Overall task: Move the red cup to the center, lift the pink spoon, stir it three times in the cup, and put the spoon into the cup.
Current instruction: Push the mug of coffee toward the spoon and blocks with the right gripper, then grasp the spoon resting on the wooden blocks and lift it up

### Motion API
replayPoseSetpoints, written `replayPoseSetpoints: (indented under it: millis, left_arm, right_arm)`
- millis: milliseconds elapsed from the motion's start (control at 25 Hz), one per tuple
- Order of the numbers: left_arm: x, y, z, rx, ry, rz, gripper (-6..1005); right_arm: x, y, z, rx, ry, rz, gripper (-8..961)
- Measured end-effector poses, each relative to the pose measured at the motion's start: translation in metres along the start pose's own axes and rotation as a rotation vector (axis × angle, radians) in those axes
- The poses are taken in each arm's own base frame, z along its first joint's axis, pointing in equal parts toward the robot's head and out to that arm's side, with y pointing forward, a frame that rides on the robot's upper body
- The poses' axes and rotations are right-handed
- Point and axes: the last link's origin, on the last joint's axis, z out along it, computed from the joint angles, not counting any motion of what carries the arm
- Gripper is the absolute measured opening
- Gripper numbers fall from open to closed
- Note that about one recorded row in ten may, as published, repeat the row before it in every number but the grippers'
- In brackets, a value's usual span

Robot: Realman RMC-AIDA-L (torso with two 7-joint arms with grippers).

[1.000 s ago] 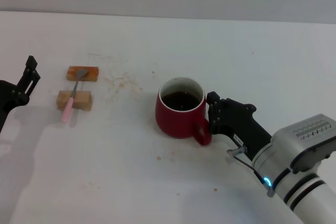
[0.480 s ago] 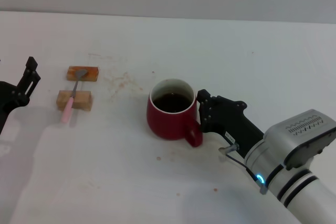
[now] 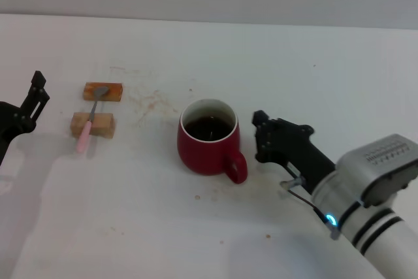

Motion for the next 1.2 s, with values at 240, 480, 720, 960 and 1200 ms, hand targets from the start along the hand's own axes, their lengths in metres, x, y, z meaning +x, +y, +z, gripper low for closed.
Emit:
replayPoseSetpoints:
  millis: [240,480,720,960,1200]
  left_arm:
    - [-0.004,0.006,-0.005,-0.025,-0.017,-0.012,678]
    - [-0.016,0.023,-0.01,-0.107,-0.096,-0.059,675]
    - [-0.026,0.036,-0.018,-0.167,-0.155,-0.054,672]
    - [-0.034,0.034,-0.026,-0.147,-0.207,-0.052,669]
    - [-0.041,0.033,-0.028,-0.143,-0.253,-0.043,666]
  right_arm:
    - [0.004,-0.021,-0.022,0.09,-0.056,0.005,0]
    - [0.004,-0.032,-0.049,0.158,-0.138,0.0,0]
    - [0.009,-0.043,-0.066,0.212,-0.15,-0.008,0]
    - [0.011,-0.045,-0.071,0.225,-0.153,-0.009,0]
    - [0.011,-0.044,-0.072,0.222,-0.153,-0.009,0]
